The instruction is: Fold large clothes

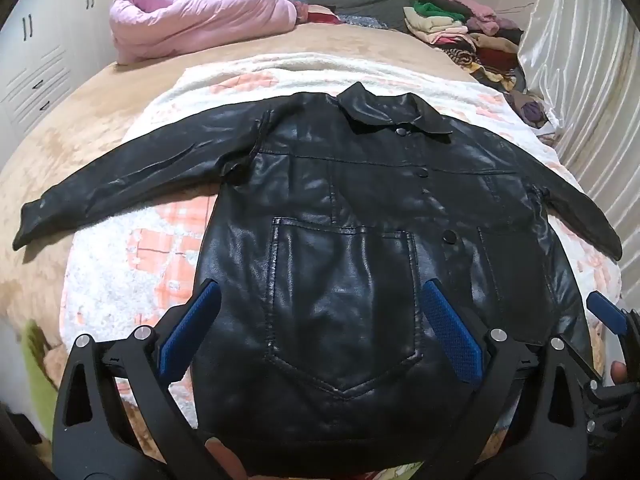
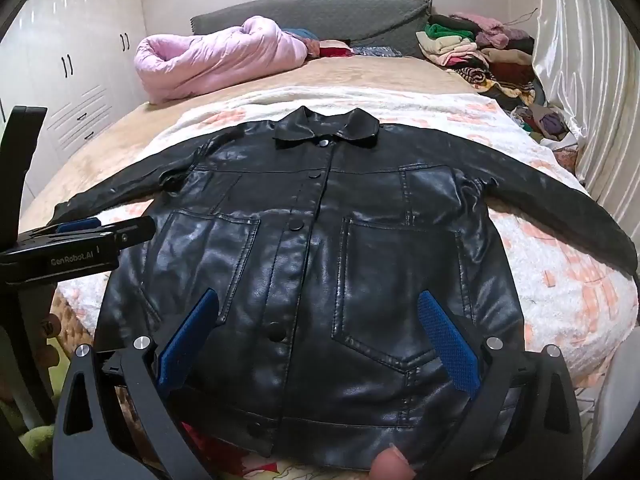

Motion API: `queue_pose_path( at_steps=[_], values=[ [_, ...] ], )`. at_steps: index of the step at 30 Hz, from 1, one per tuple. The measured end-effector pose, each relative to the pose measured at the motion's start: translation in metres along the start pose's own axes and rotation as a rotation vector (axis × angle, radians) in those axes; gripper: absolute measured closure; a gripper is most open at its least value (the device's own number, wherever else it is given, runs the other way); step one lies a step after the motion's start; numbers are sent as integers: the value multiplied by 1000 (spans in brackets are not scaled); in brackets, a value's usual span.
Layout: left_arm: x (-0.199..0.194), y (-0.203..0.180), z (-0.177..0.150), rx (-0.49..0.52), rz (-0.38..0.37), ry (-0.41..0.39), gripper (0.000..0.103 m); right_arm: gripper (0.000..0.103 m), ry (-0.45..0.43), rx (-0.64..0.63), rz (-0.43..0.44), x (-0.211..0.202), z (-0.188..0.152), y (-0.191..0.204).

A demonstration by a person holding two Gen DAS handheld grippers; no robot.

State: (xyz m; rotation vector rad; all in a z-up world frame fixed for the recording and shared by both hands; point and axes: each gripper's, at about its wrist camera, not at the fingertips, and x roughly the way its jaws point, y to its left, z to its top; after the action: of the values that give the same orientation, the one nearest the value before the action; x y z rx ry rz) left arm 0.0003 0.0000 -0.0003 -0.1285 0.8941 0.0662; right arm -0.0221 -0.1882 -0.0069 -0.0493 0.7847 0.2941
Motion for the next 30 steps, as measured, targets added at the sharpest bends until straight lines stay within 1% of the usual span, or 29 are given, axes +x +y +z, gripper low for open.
queue_pose_path(
  at_steps=[4, 7, 9, 16, 30],
  values=[
    [2, 2, 1, -4, 3, 6, 9, 4, -8, 2, 1, -1, 1, -1],
    [4, -6, 3, 2, 5, 12, 9, 4, -3, -7, -8, 2, 3, 4],
    [3, -3, 1, 8, -1, -2, 9, 4, -14, -16, -9, -4, 3, 4],
    [3, -5, -1, 9, -1, -5, 9, 4, -38, -38, -31, -6, 4, 6],
    [1, -3, 1, 12, -7, -9, 9, 4, -37, -37, -29, -5, 5, 8]
  ],
)
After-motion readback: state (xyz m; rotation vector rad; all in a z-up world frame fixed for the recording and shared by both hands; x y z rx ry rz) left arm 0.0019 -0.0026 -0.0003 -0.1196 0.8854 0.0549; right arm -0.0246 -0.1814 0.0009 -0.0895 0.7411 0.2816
